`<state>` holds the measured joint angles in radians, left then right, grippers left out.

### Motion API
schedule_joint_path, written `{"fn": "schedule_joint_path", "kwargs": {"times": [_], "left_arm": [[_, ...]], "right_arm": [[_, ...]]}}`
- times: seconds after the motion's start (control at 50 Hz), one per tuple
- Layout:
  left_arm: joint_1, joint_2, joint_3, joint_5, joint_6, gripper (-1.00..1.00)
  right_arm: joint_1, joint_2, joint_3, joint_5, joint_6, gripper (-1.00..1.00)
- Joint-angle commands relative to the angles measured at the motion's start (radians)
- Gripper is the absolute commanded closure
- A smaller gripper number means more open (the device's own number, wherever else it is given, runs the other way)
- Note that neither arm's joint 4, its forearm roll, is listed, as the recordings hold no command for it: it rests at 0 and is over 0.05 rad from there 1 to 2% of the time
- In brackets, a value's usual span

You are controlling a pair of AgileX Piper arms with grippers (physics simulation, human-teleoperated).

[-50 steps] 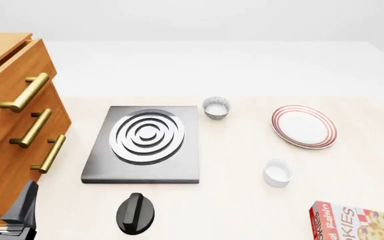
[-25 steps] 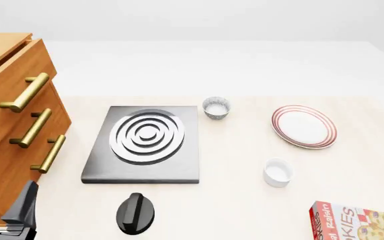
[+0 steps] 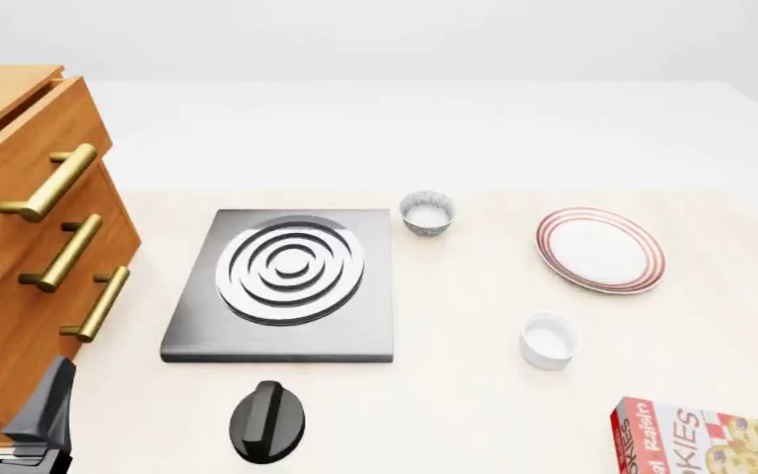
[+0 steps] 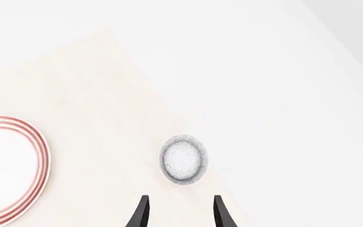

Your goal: Pick the akita bowl next to the cookies box and place it on the plate.

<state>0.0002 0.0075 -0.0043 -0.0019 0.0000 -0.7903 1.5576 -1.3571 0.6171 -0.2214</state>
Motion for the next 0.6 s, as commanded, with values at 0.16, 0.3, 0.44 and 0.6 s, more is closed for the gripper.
{"fn": "schedule_joint_path", "kwargs": {"times": [0.16,0.3,0.44,0.6], "left_arm": [[0.0,0.0,0.0,0.0,0.0,-1.0],[0.0,0.0,0.0,0.0,0.0,-1.0],[0.0,0.0,0.0,0.0,0.0,-1.0],[0.0,0.0,0.0,0.0,0.0,-1.0]], "right_arm": [[-0.023,0.08,-0.056,-0.012,-0.008,-1.0],[-0.056,0.21,-0.159,-0.021,-0.031,-1.0],[-0.057,0.248,-0.182,-0.026,-0.035,-1.0],[-0.056,0.278,-0.187,-0.037,-0.044,-1.0]]}}
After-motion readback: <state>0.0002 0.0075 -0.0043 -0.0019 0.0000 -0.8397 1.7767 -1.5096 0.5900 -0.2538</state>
